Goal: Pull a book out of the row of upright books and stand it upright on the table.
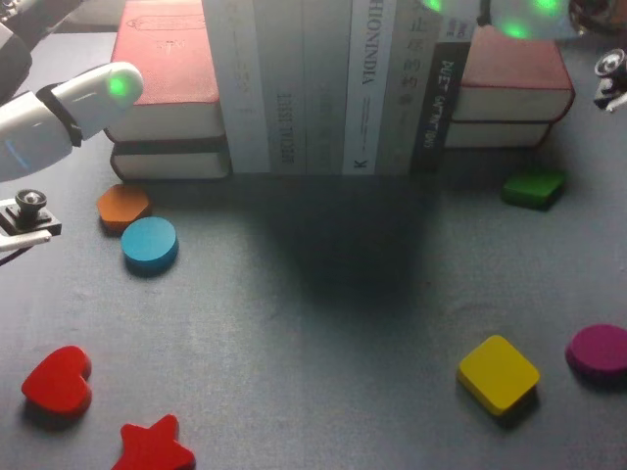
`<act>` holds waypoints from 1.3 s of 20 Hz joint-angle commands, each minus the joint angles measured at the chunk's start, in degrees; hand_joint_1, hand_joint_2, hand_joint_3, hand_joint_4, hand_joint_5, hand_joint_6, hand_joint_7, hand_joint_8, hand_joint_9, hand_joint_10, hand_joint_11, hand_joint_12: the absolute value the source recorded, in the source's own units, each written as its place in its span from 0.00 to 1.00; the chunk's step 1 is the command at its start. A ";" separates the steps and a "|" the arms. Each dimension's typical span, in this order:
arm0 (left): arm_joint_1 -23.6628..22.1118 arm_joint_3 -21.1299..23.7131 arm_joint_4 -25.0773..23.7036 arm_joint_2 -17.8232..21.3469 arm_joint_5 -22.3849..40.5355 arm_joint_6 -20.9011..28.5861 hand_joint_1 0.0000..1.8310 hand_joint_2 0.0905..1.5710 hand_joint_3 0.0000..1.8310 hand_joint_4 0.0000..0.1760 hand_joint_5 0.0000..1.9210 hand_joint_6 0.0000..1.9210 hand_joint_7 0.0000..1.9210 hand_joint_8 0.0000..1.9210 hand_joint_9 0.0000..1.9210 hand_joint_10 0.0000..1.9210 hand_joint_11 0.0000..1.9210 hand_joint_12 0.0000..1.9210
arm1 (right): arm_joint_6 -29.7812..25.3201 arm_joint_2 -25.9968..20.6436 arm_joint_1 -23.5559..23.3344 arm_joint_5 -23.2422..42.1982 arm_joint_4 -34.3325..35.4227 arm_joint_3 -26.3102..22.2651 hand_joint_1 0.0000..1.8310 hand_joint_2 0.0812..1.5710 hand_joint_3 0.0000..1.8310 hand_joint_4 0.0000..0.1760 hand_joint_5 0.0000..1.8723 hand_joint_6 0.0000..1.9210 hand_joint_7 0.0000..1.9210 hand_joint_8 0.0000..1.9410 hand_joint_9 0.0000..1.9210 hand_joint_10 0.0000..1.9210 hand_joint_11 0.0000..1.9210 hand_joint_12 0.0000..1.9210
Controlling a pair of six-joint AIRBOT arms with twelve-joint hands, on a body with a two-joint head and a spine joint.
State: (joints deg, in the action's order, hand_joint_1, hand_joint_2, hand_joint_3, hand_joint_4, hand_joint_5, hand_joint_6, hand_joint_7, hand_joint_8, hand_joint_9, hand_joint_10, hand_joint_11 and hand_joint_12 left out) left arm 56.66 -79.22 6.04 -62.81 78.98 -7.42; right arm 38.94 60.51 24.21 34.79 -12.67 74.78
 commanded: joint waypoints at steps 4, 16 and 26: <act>-0.33 -0.31 0.96 -0.41 6.91 0.75 0.22 0.88 0.00 0.13 0.08 0.00 0.00 0.00 0.00 0.00 0.00 0.00 | 0.19 1.52 -1.52 1.84 0.74 1.38 0.06 0.85 0.00 0.00 0.24 0.07 0.00 0.00 0.00 0.00 0.00 0.00; 0.52 0.11 2.08 -0.36 8.15 0.97 0.19 0.88 0.00 0.20 0.08 0.00 0.00 0.00 0.00 0.00 0.00 0.00 | -0.86 -3.96 3.81 14.20 -1.98 -7.72 0.02 0.86 0.00 0.00 0.37 0.26 0.09 0.00 0.00 0.00 0.00 0.00; 1.14 0.28 2.71 -0.31 8.63 1.01 0.15 0.88 0.00 0.28 0.06 0.00 0.00 0.00 0.00 0.00 0.00 0.00 | -4.15 -7.37 12.44 24.92 -3.62 -12.70 0.06 0.87 0.00 0.00 0.38 0.27 0.08 0.00 0.00 0.00 0.00 0.00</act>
State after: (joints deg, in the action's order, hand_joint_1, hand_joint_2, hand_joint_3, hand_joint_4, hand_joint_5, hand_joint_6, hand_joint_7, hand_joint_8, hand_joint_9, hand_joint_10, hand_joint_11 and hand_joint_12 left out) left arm 58.15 -79.09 7.38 -63.24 80.58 -6.96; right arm 34.96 53.12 37.10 53.15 -18.17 62.17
